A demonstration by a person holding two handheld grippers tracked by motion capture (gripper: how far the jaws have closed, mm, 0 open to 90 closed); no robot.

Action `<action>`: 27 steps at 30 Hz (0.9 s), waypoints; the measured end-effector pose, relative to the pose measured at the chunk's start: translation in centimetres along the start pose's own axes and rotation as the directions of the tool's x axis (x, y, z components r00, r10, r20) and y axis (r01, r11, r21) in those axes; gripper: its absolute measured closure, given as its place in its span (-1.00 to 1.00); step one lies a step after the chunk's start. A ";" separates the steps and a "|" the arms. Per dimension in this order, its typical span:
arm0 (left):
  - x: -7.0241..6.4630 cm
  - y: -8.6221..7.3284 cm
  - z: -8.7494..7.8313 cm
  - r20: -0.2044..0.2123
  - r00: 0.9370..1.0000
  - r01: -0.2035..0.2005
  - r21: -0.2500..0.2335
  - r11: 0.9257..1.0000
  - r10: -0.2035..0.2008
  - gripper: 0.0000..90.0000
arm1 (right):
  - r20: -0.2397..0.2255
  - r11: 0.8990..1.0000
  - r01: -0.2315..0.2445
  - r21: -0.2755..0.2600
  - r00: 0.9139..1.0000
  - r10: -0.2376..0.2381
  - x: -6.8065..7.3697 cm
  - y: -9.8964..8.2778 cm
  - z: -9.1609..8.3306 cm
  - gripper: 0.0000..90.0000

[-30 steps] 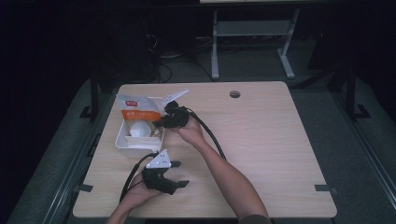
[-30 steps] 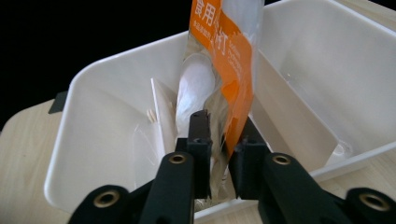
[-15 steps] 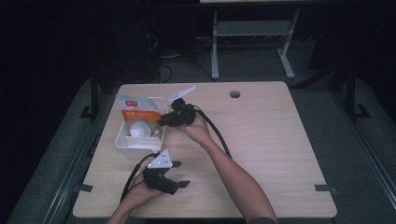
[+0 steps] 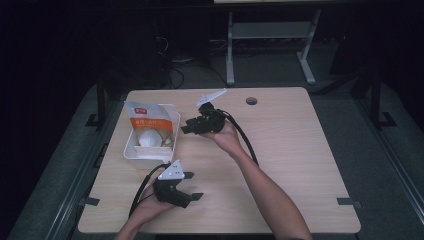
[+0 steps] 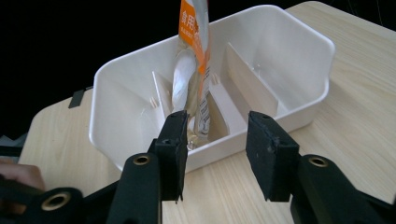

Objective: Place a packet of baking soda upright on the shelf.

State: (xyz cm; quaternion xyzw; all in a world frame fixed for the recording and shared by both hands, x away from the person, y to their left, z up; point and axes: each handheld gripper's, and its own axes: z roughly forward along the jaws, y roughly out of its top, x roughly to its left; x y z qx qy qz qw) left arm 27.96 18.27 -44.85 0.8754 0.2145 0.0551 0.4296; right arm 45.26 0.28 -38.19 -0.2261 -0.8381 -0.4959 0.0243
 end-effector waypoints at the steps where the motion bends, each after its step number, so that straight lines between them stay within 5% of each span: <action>1: 0.0 0.0 0.0 -0.001 1.000 -0.001 0.000 1.000 0.001 -0.52 | -0.001 1.000 -0.008 -0.002 1.000 0.008 -0.1 -0.1 -0.2 0.23; 27: -0.1 0.1 0.2 -0.009 1.000 0.000 0.007 1.000 0.000 -0.55 | 0.033 0.996 -0.058 -0.064 0.998 0.060 -1.2 -3.1 -6.5 -0.08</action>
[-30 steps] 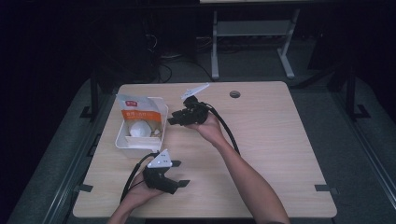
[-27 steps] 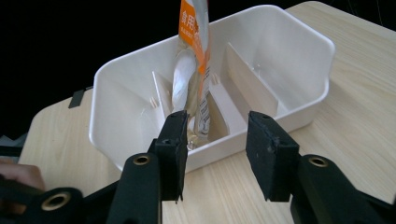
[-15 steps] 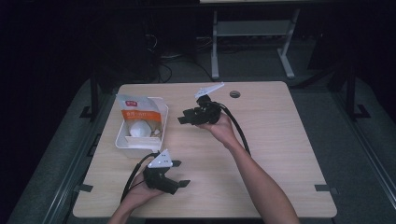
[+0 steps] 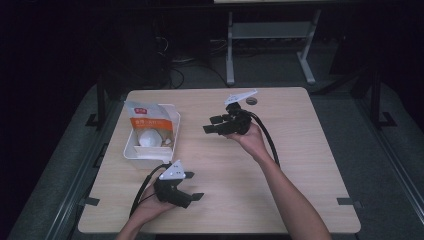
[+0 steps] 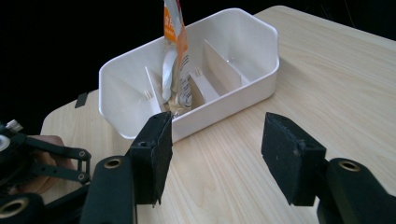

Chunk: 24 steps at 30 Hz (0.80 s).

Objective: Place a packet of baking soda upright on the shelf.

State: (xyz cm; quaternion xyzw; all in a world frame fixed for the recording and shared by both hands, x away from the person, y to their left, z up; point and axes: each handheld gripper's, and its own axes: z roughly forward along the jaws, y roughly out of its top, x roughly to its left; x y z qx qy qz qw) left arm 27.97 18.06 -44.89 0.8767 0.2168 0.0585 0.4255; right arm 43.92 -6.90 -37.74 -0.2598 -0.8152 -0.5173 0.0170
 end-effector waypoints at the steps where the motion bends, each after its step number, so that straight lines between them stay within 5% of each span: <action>1: 0.0 0.0 0.0 0.000 1.000 0.000 0.000 1.000 0.000 -0.55 | 0.000 1.000 0.000 0.000 1.000 0.000 0.0 0.0 0.0 -0.08; 24: 0.1 0.2 0.2 -0.003 1.000 0.012 -0.003 1.000 -0.012 -0.55 | 0.026 0.999 -0.043 0.001 0.999 0.043 -0.5 -2.5 -4.9 -0.22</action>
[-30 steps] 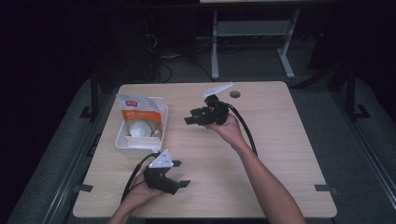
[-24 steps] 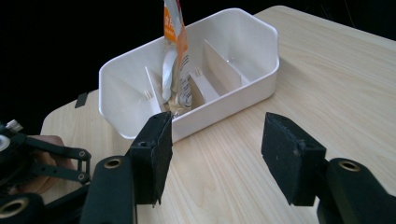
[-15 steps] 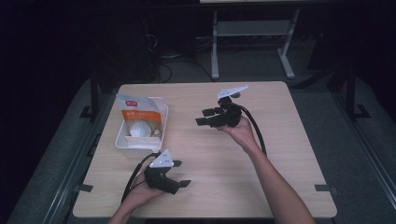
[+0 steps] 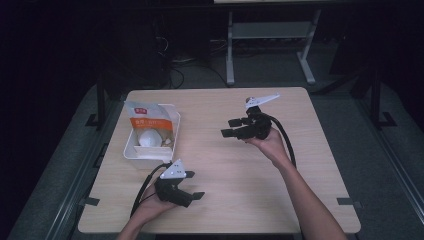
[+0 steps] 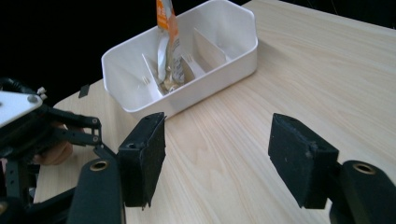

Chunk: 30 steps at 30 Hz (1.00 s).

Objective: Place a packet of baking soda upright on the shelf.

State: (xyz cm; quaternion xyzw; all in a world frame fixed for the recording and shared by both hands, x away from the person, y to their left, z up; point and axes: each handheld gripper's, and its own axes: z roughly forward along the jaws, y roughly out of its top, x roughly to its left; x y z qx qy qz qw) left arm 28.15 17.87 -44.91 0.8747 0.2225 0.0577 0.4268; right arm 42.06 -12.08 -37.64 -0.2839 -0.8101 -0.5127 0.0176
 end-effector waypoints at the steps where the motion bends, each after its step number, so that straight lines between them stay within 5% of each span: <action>1: 0.0 0.0 0.0 0.000 1.000 0.001 -0.001 1.000 -0.001 -0.55 | 0.005 1.000 0.000 0.002 1.000 0.000 0.0 -0.2 -0.2 -0.23; 30: 0.0 0.1 0.2 -0.004 1.000 0.008 -0.001 1.000 -0.008 -0.56 | 0.050 0.999 -0.052 0.000 0.997 0.052 -0.4 -3.6 -4.9 -0.34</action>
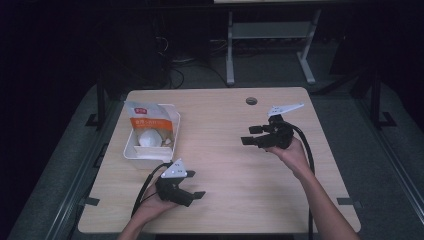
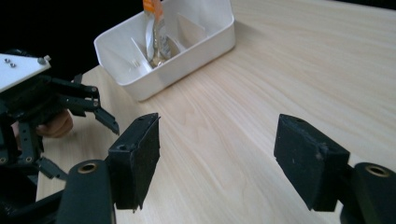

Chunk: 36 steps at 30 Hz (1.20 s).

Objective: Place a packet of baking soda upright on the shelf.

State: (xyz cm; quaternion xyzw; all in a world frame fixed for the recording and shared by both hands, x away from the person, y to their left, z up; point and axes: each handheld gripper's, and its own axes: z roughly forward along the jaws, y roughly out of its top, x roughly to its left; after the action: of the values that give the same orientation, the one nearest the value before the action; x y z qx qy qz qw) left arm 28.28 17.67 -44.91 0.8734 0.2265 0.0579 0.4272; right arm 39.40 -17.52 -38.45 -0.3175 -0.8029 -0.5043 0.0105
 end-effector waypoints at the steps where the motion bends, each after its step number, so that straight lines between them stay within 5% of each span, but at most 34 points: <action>1: 0.0 0.0 0.0 -0.001 1.000 0.000 0.000 1.000 0.000 -0.56 | 0.000 1.000 0.000 0.000 1.000 0.000 0.0 0.0 0.0 -0.34; 36: 0.0 0.1 0.2 -0.006 1.000 0.011 0.002 1.000 -0.011 -0.56 | 0.032 0.999 -0.042 0.007 0.999 0.042 0.3 -4.7 -4.3 -0.36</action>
State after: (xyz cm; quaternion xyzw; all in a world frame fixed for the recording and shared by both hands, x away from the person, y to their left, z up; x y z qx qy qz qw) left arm 28.39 17.46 -44.93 0.8723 0.2328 0.0578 0.4261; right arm 35.40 -22.26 -40.01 -0.3421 -0.7982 -0.4958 0.0096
